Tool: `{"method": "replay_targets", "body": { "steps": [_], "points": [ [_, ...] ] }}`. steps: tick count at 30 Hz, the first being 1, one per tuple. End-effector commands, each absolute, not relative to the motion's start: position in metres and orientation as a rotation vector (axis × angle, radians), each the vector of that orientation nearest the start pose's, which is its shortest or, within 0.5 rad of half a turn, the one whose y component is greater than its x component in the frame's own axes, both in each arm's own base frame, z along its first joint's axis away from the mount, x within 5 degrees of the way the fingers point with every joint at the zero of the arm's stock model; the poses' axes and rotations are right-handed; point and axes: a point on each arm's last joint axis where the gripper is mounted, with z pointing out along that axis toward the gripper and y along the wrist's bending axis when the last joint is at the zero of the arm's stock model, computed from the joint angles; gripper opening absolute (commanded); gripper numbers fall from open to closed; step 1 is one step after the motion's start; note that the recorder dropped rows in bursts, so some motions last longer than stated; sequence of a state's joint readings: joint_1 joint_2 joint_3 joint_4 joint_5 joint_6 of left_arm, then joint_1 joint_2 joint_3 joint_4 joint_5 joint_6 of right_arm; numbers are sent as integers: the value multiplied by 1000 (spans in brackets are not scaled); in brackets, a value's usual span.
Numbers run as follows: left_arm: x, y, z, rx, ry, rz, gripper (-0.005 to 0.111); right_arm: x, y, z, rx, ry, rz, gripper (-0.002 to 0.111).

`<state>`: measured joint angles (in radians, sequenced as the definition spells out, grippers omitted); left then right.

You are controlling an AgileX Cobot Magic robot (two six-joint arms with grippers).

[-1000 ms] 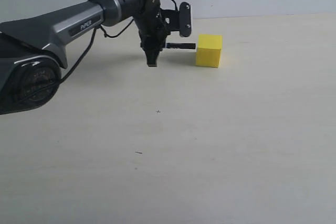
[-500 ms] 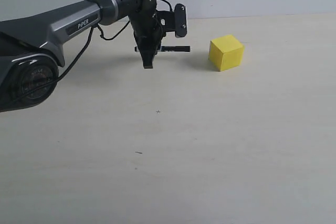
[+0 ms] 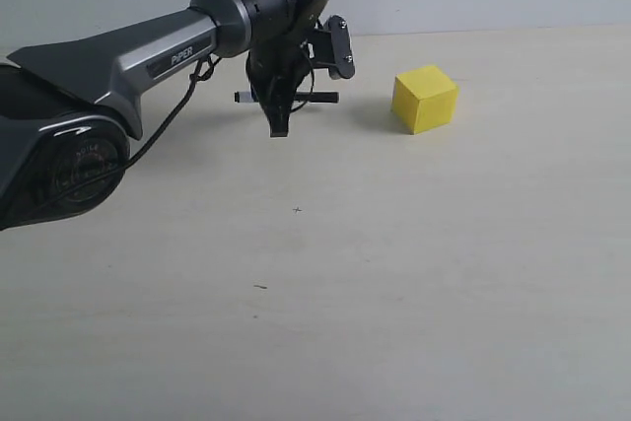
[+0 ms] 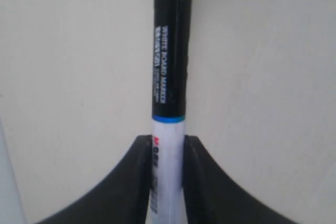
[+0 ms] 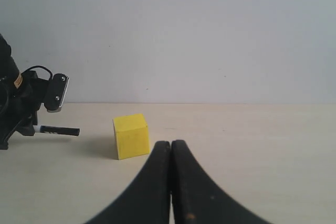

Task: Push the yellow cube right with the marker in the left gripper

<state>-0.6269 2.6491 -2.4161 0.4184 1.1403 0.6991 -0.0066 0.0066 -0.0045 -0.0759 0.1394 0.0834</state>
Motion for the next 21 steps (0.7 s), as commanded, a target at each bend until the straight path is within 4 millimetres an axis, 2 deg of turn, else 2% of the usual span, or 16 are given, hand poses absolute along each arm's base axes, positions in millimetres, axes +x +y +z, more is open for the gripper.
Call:
{"method": "replay_targets", "body": {
  "steps": [1,10,18,21],
  "points": [
    [454,-297,141,1748,2189,587,0,56,-1,201,17,1617,-9,0],
    [430,-334,145,1690,2137,667,0,56,-1,201,17,1617,-9,0],
    [418,-356,144,1559,2150,560,0,56,-1,201,17,1617,-9,0],
    [418,-357,144,1513,2166,545,0,56,-1,201,17,1617,-9,0]
  ]
}}
